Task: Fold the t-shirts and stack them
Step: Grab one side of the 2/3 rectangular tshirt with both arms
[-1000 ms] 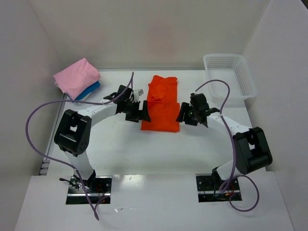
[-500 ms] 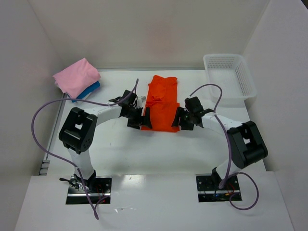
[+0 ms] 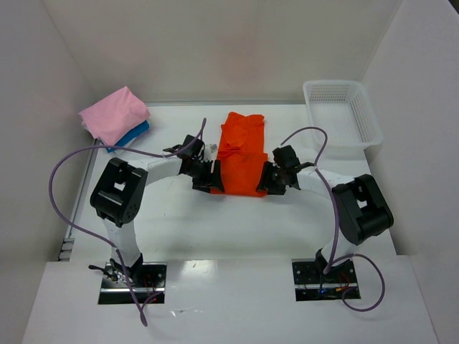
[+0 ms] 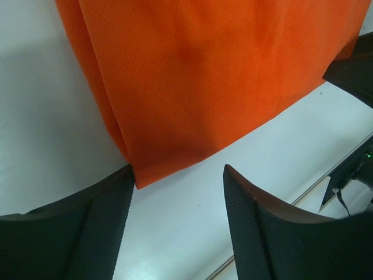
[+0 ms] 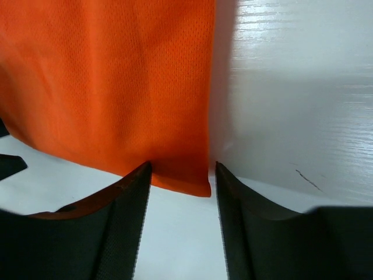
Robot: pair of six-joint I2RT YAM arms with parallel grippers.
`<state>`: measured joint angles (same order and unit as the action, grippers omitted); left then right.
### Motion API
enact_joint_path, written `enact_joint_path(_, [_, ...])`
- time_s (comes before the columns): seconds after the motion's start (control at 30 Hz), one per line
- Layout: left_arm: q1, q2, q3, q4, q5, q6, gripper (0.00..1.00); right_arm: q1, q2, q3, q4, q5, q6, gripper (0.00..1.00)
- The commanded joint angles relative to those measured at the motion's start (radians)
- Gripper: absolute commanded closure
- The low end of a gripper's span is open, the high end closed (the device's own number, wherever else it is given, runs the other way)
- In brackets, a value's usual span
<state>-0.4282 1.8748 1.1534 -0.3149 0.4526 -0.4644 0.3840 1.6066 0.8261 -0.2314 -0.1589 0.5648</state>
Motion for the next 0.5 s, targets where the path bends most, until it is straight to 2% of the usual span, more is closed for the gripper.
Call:
enact_joint_path(0.0, [0.000, 0.032, -0.004, 0.008, 0.021, 0.000, 0.30, 0.007, 0.030, 0.021, 0.046, 0.001, 0.021, 0.48])
enact_joint_path(0.07, [0.000, 0.041, -0.004, 0.017, 0.021, 0.000, 0.36, 0.007, 0.030, 0.021, 0.046, 0.001, 0.021, 0.55])
enact_joint_path(0.1, [0.000, 0.041, -0.004, 0.017, 0.021, 0.000, 0.39, 0.007, 0.030, 0.021, 0.046, 0.001, 0.021, 0.63])
enact_joint_path(0.17, [0.000, 0.041, -0.004, 0.017, 0.012, 0.000, 0.45, 0.007, 0.039, 0.021, 0.046, 0.001, 0.021, 0.71])
enact_joint_path(0.2, [0.000, 0.041, -0.004, 0.017, 0.012, 0.000, 0.55, 0.007, 0.039, 0.030, 0.046, 0.001, 0.021, 0.74])
enact_joint_path(0.23, [0.000, 0.041, -0.004, 0.017, 0.012, 0.000, 0.60, 0.007, 0.039, 0.030, 0.046, 0.001, 0.021, 0.81])
enact_joint_path(0.3, [0.000, 0.041, -0.004, 0.017, 0.012, 0.000, 0.70, 0.007, 0.039, 0.030, 0.046, 0.001, 0.021, 0.86])
enact_joint_path(0.33, [0.000, 0.032, -0.004, 0.017, 0.012, 0.000, 0.80, 0.007, 0.039, 0.030, 0.046, 0.001, 0.021, 0.89])
enact_joint_path(0.47, [0.000, 0.012, -0.004, -0.015, 0.012, 0.009, 0.97, 0.007, 0.007, 0.039, 0.033, 0.001, 0.030, 0.96])
